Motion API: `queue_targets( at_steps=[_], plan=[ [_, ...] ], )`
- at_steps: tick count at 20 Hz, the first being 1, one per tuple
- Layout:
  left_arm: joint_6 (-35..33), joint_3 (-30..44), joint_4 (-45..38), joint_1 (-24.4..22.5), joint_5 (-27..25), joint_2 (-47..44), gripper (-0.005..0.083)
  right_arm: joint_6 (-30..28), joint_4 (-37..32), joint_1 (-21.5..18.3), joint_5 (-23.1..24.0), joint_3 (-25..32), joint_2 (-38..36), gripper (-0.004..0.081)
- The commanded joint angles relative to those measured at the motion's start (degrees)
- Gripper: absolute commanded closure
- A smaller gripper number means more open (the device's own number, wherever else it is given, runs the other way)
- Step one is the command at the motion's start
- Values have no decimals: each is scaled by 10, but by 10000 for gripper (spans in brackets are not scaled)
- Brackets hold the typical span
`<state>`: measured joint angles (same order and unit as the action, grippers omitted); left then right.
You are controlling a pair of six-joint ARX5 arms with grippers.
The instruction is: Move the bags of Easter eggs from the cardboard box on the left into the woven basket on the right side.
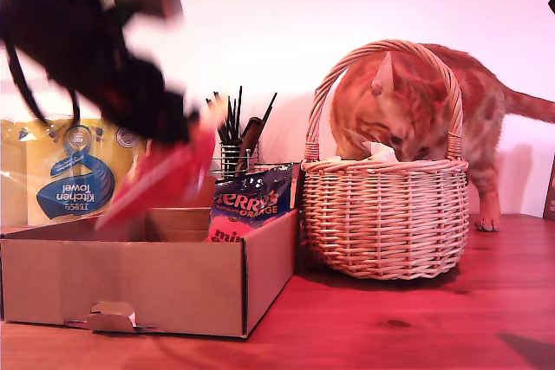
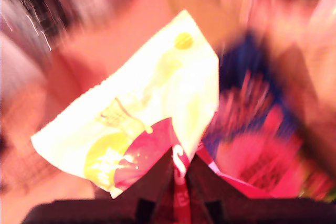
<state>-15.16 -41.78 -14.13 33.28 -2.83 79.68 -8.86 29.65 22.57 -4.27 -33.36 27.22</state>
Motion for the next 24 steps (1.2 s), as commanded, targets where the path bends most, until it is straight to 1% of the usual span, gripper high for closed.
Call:
queue_targets(
  at_steps=[1,3,5,7,11,15,19,24],
  plan=[
    [4,5,-8,13,27,-6,795,-1,-3,0,-3,6,0,783],
    [1,5,-10,23,67,-9,795,-1,-3,0,-3,6,0,783],
    [-12,5,-11,29,128,-9,795,-1,-4,0,-3,6,0,783],
    [-44,5,-31,43,157,-9,795,-1,-4,0,-3,6,0,783],
    [-48,5,-92,76,177,-6,795,-1,-5,0,-3,6,0,783],
    [-48,5,-142,96,204,17,795,-1,-7,0,-3,6,0,783],
    [-47,-1,-206,110,204,48,795,-1,-7,0,-3,6,0,783],
    [-48,-56,-224,114,204,111,795,-1,-7,0,-3,6,0,783]
  ],
)
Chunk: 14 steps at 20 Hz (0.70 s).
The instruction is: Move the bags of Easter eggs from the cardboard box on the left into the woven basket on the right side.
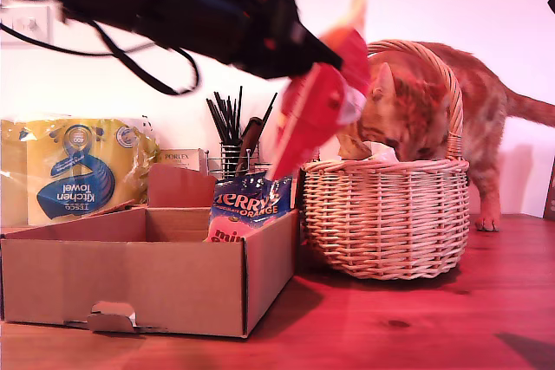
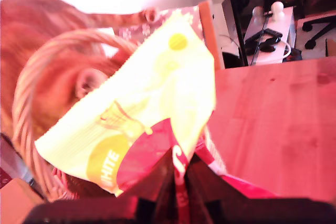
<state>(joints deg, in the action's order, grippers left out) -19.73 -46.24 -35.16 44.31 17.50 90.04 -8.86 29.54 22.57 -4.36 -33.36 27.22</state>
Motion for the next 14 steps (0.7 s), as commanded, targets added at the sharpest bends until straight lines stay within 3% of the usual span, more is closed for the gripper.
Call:
queue_targets(
  at_steps=[1,7,12,14],
  plan=[
    [-2,-28,-13,4,1,22,795,-1,-5,0,-2,6,0,783],
    [-3,-124,-4,4,0,123,795,-2,-5,0,-2,6,0,783],
    [-13,-164,-4,3,-34,175,792,-2,-6,0,-2,6,0,783],
    [-13,-169,-5,2,-48,188,737,-2,-6,0,-2,6,0,783]
  ],
)
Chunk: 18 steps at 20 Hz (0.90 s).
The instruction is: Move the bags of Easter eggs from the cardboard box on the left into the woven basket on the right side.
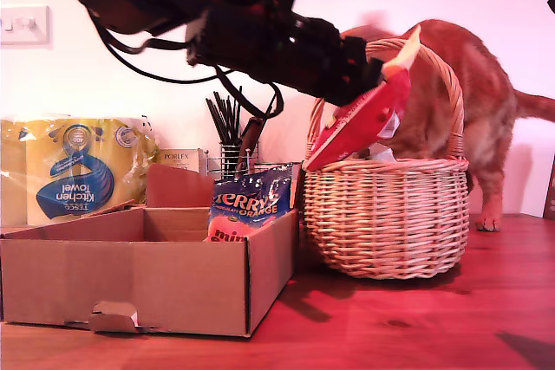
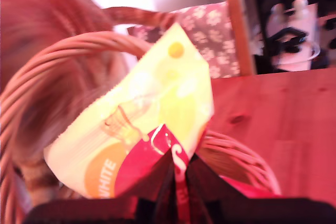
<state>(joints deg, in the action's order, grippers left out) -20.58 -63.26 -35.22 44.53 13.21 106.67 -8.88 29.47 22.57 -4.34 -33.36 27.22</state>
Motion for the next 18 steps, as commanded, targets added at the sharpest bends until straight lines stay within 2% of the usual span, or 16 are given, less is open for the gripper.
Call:
queue_targets(
  at_steps=[1,4,5,9,13,16,18],
  plan=[
    [-4,0,-4,0,-9,25,670,-1,-5,0,-2,6,0,783],
    [-4,-1,-5,2,-11,25,352,-1,-5,0,-2,6,0,783],
    [-4,-1,-9,3,-11,25,306,-1,-5,0,-2,6,0,783],
    [-4,-2,-3,10,-13,7,338,-1,-5,0,-11,6,0,783],
    [17,-2,114,12,-17,-58,350,-2,-5,0,-17,6,0,783],
    [17,-2,143,12,-17,-85,370,-5,-5,0,-30,6,0,783],
    [17,-2,185,12,-17,-99,426,-8,-5,0,-32,6,0,783]
  ],
)
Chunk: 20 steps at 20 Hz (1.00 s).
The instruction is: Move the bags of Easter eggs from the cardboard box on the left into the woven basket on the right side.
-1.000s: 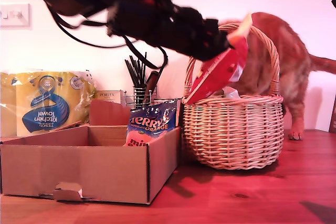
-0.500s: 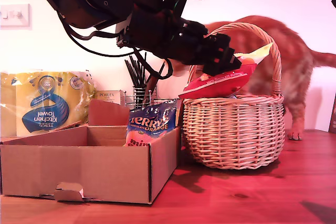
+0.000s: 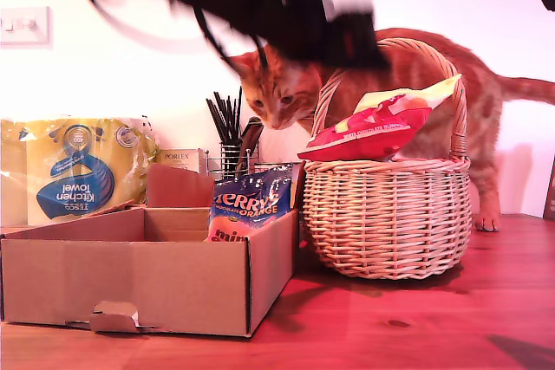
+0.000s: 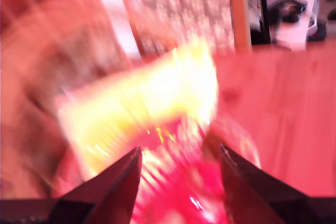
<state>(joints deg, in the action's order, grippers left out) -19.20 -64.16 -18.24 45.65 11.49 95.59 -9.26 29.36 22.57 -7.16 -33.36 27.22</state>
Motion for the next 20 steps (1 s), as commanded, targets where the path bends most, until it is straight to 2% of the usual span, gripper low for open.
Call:
queue_targets(
  at_steps=[1,2,3,4,8,11,14,20],
  plan=[
    [3,7,45,1,0,5,484,-12,-5,0,-4,6,0,783],
    [3,7,74,1,0,-3,577,-14,-11,0,-4,6,0,783],
    [3,7,106,1,3,-14,718,-16,-21,0,-5,6,6,783],
    [-3,7,132,0,9,-23,800,-20,-36,1,-12,6,15,783],
    [-2,8,228,-14,20,-64,794,-30,-105,11,-78,6,100,783],
    [-2,17,267,-33,36,-88,794,-33,-174,23,-118,5,181,783],
    [-3,20,308,-56,49,-99,794,-50,-229,34,-125,-9,248,783],
    [-3,25,329,-112,51,-106,794,-123,-229,64,-135,-100,403,783]
  ],
)
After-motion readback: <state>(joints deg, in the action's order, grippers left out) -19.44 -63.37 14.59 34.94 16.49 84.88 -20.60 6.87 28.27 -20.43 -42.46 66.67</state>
